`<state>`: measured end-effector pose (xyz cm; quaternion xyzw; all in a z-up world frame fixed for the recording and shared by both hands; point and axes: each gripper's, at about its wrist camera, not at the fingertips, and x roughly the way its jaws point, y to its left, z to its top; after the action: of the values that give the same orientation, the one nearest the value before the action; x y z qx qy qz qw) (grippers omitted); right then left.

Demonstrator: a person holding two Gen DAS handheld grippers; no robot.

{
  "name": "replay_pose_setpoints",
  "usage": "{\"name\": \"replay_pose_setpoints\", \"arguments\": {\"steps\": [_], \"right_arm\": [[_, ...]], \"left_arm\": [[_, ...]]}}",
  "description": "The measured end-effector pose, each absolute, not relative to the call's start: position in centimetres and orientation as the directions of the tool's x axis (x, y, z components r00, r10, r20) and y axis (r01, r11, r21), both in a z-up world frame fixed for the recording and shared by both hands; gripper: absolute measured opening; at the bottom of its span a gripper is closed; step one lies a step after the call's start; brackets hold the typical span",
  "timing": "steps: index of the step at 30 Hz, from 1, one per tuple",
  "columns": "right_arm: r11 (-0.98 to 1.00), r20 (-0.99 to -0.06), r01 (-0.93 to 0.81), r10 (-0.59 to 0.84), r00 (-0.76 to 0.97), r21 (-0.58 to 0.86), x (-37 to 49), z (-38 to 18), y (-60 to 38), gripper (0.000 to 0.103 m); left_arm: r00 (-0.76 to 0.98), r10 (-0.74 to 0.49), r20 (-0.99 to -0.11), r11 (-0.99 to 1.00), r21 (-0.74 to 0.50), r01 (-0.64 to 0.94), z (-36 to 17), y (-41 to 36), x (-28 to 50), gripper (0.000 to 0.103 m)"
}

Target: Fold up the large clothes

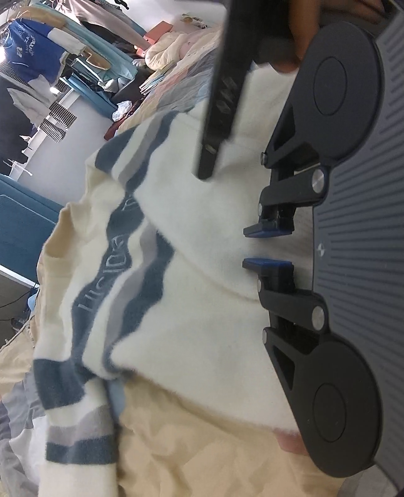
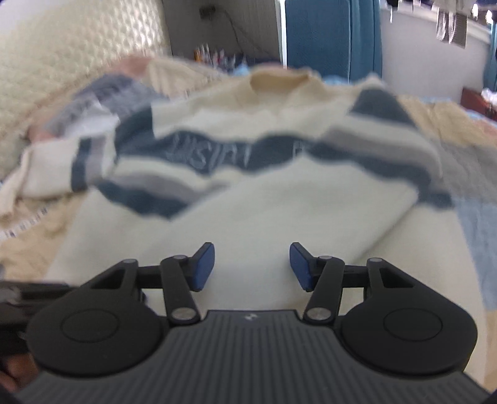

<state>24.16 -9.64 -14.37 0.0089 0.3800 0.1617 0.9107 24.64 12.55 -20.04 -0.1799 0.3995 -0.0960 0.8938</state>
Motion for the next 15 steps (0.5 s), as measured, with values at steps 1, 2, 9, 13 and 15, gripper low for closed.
{"name": "replay_pose_setpoints", "arguments": {"steps": [1,2,9,13,15], "right_arm": [[0.948,-0.713,-0.281,0.301,0.633,0.152,24.4,-15.1,-9.7,0.055],[0.947,-0.722,-0.276,0.307,0.620,0.166,24.6,-15.5,-9.9,0.055],[0.937,-0.694,-0.255,0.349,0.629,0.240,23.7,-14.1,-11.2,0.056],[0.933,-0.693,-0.246,0.359,0.625,0.261,23.3,-13.8,-11.6,0.056],[0.931,-0.693,-0.234,0.365,0.622,0.281,23.4,-13.9,-11.7,0.056]], "left_arm": [[0.668,-0.311,-0.676,0.915,-0.402,0.020,-20.0,12.6,24.6,0.019],[0.673,-0.302,-0.675,0.915,-0.402,0.007,-19.8,12.7,24.5,0.018],[0.733,-0.158,-0.662,0.935,-0.339,-0.104,-16.5,14.5,22.8,0.019],[0.727,-0.033,-0.686,0.944,-0.260,-0.202,-14.4,18.0,23.5,0.019],[0.710,0.023,-0.704,0.942,-0.222,-0.251,-13.4,20.3,24.1,0.020]]}}
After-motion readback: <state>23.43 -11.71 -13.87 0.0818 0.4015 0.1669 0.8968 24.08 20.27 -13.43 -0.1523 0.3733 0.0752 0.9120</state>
